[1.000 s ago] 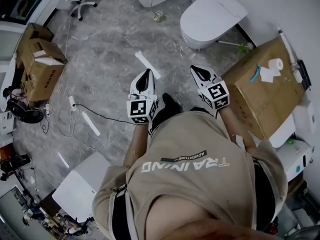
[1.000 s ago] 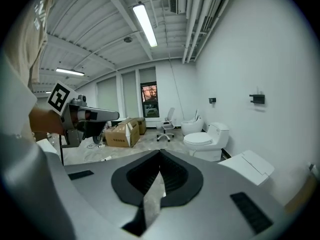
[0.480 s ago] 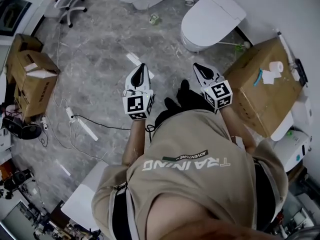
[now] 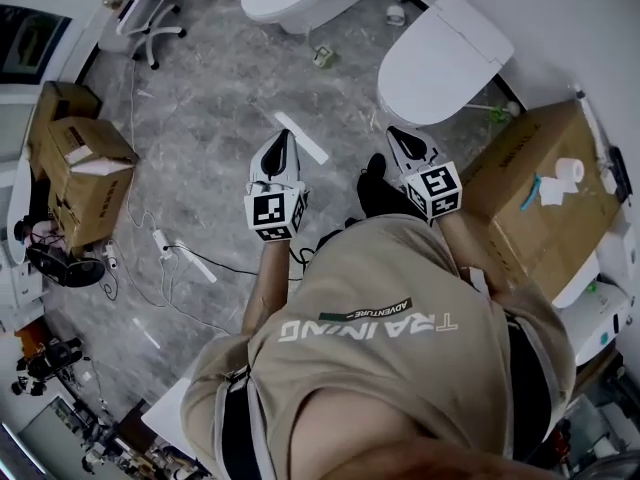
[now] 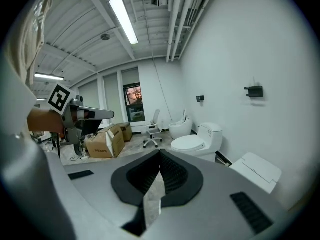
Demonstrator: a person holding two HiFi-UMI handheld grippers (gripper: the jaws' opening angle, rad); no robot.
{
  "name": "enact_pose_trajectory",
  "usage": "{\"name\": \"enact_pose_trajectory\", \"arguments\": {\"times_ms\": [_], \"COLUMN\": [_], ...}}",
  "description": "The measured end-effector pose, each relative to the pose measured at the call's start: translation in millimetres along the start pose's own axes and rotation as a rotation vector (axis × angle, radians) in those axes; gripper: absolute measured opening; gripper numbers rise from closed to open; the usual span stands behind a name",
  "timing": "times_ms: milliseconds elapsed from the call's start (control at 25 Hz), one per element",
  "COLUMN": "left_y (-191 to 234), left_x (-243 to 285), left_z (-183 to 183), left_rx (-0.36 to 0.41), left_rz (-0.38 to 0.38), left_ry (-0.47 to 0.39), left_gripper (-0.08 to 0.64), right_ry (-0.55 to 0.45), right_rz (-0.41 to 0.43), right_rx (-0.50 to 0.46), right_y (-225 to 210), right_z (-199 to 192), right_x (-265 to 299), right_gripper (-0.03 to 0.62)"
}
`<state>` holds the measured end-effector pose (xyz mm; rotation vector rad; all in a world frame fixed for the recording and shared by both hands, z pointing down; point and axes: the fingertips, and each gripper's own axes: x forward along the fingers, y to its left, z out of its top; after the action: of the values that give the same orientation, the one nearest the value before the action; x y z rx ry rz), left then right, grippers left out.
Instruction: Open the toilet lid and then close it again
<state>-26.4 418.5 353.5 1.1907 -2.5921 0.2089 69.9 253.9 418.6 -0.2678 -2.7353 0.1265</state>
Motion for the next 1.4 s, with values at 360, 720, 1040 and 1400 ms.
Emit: {"name": "enact_pose_trajectory", "arguments": {"times_ms": [360,720,1040,1400], "left_y": [-9.5,-43.8,-58.4,-89.4], "left_x": [134.5,222.3,301.8,368.4], "left_z": [53.4,72.3,69.0,53.5], "left_rx": [0.030,0.093,0.155,0.268], "left_rz": [-0.059,-0.270,-0.546,-0.879], "left_ry": [-0.011,0.008,0.060,0.120], "left_gripper": [0.003,0.003,0.003,0.003], "right_ry": [-0.007,0.041,0.028,0.000], "right_rz": [-0.018,-0.180,-0.447,-0.770], "right_rx": [0.027,0.121,0.243,0.385], "right_y": [-104.0,-164.3,-207.3,-223.1], "right_z": [29.8,7.0,11.1,23.1], "right_x": [58.0,53.2,60.9,55.9], "right_gripper": [0.014,0.014,0.014,0.014]}}
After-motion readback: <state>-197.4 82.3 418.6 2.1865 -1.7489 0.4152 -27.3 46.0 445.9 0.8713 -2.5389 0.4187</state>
